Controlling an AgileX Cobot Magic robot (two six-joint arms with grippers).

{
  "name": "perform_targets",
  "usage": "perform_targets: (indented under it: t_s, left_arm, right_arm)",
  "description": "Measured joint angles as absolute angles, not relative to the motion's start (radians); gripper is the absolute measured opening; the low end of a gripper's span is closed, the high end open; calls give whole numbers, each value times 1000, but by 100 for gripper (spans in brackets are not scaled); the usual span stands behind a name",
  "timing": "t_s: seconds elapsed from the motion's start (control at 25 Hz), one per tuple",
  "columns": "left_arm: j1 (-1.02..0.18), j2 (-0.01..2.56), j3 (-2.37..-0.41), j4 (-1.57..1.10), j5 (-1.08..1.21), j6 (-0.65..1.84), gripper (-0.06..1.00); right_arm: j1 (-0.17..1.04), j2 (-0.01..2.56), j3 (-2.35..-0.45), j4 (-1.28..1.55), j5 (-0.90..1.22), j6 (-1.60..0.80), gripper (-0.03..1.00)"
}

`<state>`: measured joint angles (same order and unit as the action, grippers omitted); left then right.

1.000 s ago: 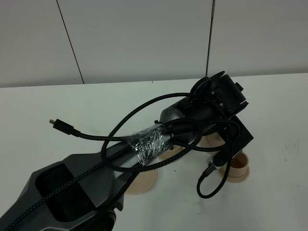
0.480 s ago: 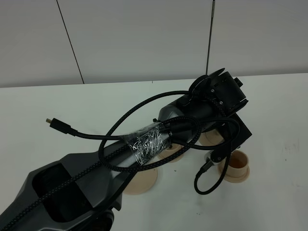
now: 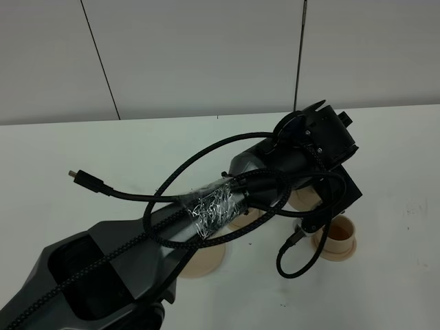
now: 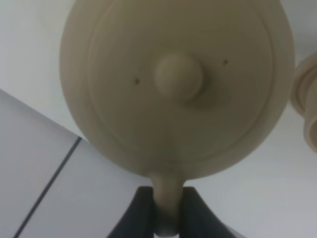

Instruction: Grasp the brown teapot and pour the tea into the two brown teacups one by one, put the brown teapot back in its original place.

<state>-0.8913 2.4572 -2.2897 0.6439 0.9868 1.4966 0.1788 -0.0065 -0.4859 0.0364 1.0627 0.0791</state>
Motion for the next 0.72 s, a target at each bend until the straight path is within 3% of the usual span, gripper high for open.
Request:
perform_targets:
  t_s: [0.72]
  left_arm:
    - [-910, 2457, -2290, 680, 972, 1518, 17]
  right_arm:
    - [179, -6, -486, 36, 1063, 79, 24]
